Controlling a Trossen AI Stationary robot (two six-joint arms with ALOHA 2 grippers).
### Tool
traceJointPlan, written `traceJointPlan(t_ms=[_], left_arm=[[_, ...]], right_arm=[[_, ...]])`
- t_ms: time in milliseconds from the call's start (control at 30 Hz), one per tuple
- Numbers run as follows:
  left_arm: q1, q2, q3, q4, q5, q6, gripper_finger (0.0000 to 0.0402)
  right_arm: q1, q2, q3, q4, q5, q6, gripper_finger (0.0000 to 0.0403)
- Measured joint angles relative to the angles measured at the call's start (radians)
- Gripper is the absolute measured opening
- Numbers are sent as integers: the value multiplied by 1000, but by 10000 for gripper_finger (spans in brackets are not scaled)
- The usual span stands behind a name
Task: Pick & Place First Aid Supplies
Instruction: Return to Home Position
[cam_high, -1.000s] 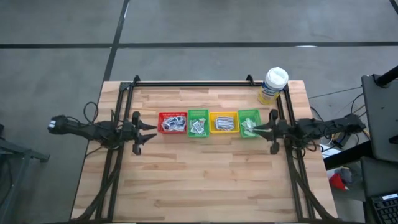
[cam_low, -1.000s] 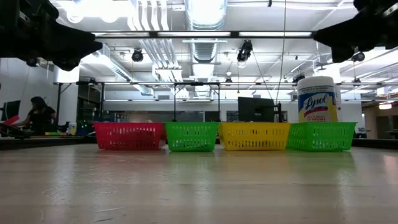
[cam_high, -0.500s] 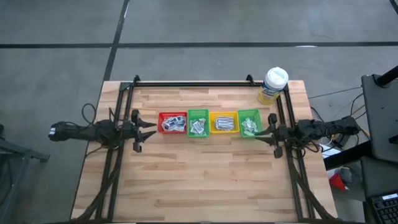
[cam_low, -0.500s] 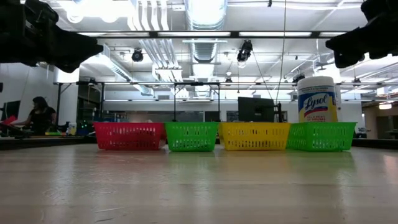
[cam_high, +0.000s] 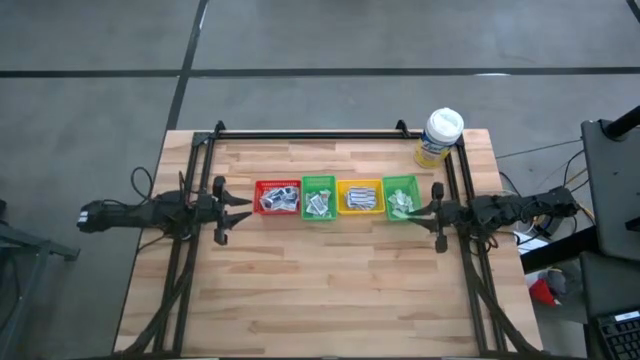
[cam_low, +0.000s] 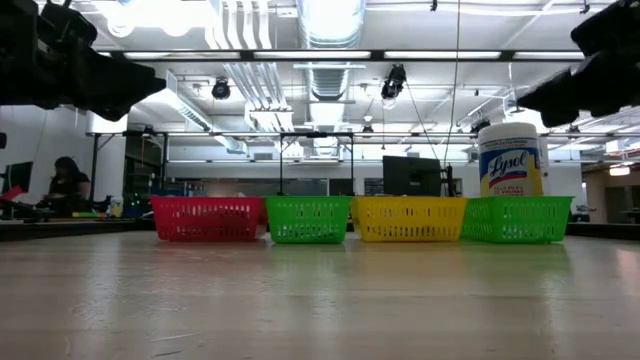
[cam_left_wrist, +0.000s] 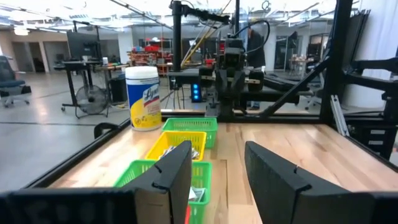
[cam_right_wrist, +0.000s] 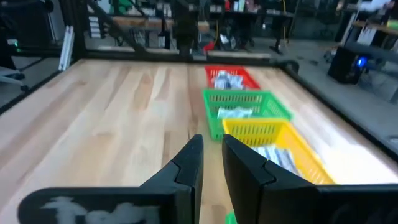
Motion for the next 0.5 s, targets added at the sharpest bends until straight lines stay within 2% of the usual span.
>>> traceJointPlan(t_ms=[300, 500], left_arm=[[0, 3, -1, -32, -6, 29, 151], [0, 10, -1, -38, -4, -38, 151]], right_arm=[[0, 3, -21, 20, 2, -20, 57], [0, 4, -22, 21, 2, -41, 57]])
